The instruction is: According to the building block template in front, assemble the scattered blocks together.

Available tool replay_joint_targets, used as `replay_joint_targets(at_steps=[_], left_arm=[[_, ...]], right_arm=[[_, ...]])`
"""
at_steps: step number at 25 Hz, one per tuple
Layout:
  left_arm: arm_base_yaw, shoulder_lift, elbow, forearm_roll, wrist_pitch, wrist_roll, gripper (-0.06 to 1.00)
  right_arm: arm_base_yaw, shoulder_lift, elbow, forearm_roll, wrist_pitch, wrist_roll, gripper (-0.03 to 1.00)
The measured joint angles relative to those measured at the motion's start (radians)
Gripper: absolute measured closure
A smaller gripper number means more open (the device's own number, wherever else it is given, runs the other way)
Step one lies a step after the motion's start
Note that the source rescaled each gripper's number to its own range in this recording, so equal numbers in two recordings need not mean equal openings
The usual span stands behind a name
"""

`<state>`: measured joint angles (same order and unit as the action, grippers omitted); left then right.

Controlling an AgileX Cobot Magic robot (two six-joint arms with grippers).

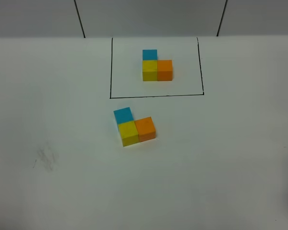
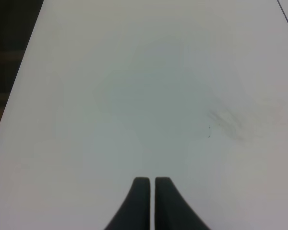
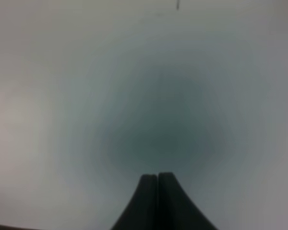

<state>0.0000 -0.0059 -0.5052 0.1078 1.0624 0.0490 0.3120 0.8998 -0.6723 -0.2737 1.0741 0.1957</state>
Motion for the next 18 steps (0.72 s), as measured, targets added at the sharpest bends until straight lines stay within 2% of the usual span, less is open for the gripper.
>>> replay_joint_targets(at_steps=[8,15,18], left_arm=[[0.0,0.0,0.0,0.0,0.0,0.0,0.94],[0.0,0.0,0.0,0.0,0.0,0.001,0.94],[0.0,0.0,0.0,0.0,0.0,0.001,0.94]], right_arm=[[0.0,-0.114,0.133,0.137,-0.074,-0.121,0.97],[0.0,-0.118,0.14,0.17,-0.079,-0.145,0.97],[0.0,-0.118,0.153,0.214,-0.039,-0.152,0.97]])
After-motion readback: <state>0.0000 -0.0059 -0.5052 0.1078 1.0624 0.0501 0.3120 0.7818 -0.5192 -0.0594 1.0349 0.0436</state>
